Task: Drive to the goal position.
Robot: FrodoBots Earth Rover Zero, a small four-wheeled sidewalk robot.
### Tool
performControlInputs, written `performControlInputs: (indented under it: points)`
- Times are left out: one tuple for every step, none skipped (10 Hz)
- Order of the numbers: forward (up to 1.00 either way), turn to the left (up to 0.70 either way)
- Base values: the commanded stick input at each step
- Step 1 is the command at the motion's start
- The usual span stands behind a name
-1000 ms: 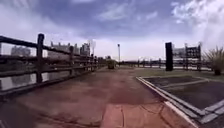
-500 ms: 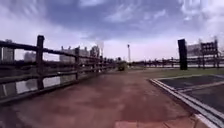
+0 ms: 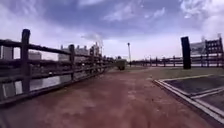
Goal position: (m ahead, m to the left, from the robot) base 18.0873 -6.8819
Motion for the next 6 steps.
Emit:
performControlInputs:
  points:
    - [1.00,0.00]
    - [1.00,0.00]
    - [1.00,0.00]
    - [1.00,0.00]
    - [1.00,-0.04]
    - [1.00,-0.06]
